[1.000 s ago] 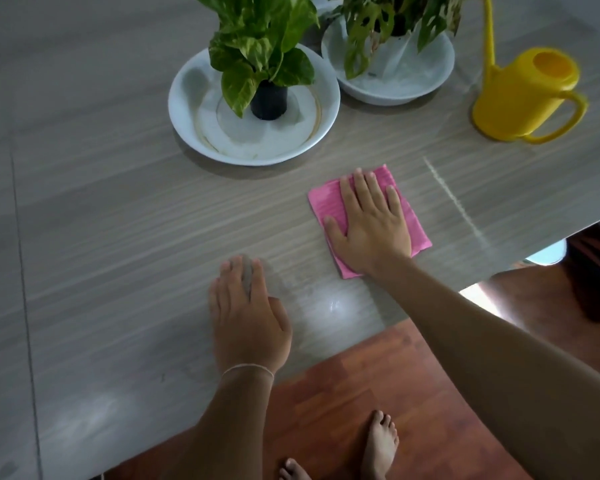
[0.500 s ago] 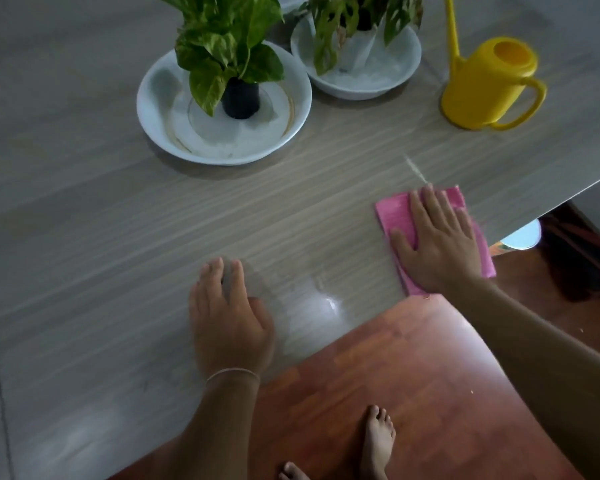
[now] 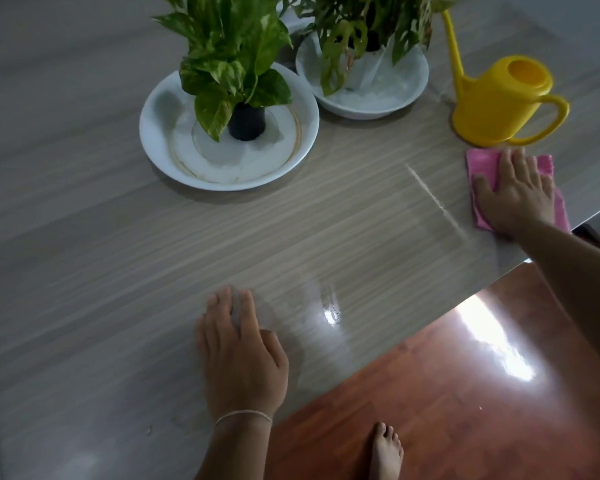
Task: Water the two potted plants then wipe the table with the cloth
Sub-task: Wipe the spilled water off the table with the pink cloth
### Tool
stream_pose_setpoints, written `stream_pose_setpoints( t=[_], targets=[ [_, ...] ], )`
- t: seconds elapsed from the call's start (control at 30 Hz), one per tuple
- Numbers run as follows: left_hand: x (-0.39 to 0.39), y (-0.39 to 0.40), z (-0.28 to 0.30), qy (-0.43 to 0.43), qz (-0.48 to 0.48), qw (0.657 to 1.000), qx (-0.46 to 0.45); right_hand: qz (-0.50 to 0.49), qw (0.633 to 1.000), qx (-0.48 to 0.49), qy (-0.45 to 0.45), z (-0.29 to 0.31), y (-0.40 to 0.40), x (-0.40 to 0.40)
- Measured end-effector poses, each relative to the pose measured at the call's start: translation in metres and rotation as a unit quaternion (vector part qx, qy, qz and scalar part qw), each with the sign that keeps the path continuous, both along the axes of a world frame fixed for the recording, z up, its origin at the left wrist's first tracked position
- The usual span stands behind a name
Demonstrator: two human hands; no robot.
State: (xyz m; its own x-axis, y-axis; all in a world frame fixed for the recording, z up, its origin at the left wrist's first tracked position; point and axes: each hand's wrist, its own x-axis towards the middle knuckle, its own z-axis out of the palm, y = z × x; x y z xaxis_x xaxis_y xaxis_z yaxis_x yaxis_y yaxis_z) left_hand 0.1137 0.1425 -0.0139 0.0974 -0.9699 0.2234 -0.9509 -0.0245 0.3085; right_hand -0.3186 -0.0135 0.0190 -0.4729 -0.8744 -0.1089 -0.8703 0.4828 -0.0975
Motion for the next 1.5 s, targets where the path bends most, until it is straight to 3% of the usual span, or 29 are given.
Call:
stream_pose_setpoints(
  t=[0.2, 0.53, 0.7, 1.0, 1.5],
  targets=[
    [-0.001, 0.000, 0.003, -0.003, 0.006, 1.000, 0.022, 0.056, 0.998, 0.003, 0.014, -0.003, 0.025, 0.044],
    [-0.001, -0.001, 0.012, 0.039, 0.004, 0.998, 0.046, 0.205, 0.978, -0.017, 0.023, -0.011, 0.081, 0.191],
    [0.019, 0.003, 0.021, 0.112, -0.031, 0.991, 0.058, 0.239, 0.970, -0.027, 0.022, -0.013, 0.110, 0.242],
    [0.172, 0.075, 0.017, -0.024, 0.034, 0.991, 0.126, 0.300, 0.954, -0.017, 0.014, -0.013, 0.142, 0.308],
    [0.176, 0.085, 0.013, -0.012, 0.062, 0.992, 0.109, 0.371, 0.929, -0.010, 0.006, -0.007, 0.137, 0.415]
  ],
)
